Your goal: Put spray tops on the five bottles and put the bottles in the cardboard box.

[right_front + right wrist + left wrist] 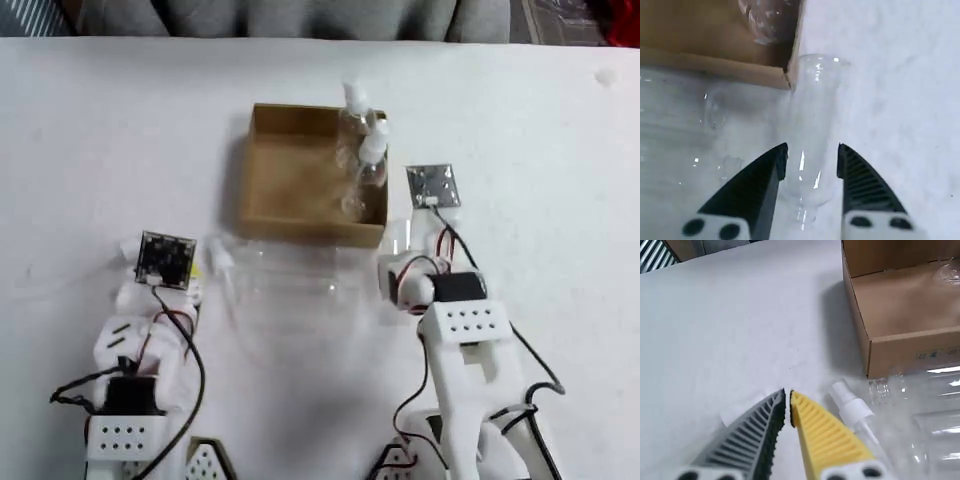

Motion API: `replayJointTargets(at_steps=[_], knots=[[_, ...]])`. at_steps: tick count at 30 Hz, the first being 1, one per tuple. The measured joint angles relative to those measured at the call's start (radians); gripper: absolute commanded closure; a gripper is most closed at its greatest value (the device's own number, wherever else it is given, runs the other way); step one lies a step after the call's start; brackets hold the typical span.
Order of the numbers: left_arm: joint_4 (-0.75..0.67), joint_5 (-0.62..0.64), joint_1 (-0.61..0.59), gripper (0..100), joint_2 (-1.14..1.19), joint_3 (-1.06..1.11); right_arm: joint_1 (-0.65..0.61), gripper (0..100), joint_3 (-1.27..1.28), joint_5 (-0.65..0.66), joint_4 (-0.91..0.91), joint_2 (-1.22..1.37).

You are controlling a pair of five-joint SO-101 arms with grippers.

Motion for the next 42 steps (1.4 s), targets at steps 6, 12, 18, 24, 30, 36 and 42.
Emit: replayJointTargets(at_steps=[6, 12, 18, 24, 30, 36, 42], knots=[[0.000, 0.000, 0.000, 98, 0.000, 0.000, 0.000, 77.2, 0.012, 0.000, -0.003, 0.000], [0.000, 0.000, 0.000, 98, 0.000, 0.000, 0.000, 69.0, 0.015, -0.061, -0.092, 0.120], [0.000, 0.000, 0.000, 98, 0.000, 0.000, -0.002, 69.7, 0.015, -0.063, -0.239, 0.295], [0.000, 0.000, 0.000, 98, 0.000, 0.000, -0.002, 92.3, 0.015, -0.063, -0.288, 0.393], [0.000, -0.002, 0.000, 98, 0.000, 0.000, 0.091, 94.2, -0.003, 0.038, -0.288, 0.397], [0.000, -0.002, 0.000, 98, 0.000, 0.000, 0.259, 98.4, -0.011, 0.137, -0.288, 0.371], [0.000, -0.002, 0.000, 98, 0.000, 0.000, 0.410, 98.3, -0.011, 0.358, -0.288, 0.322]])
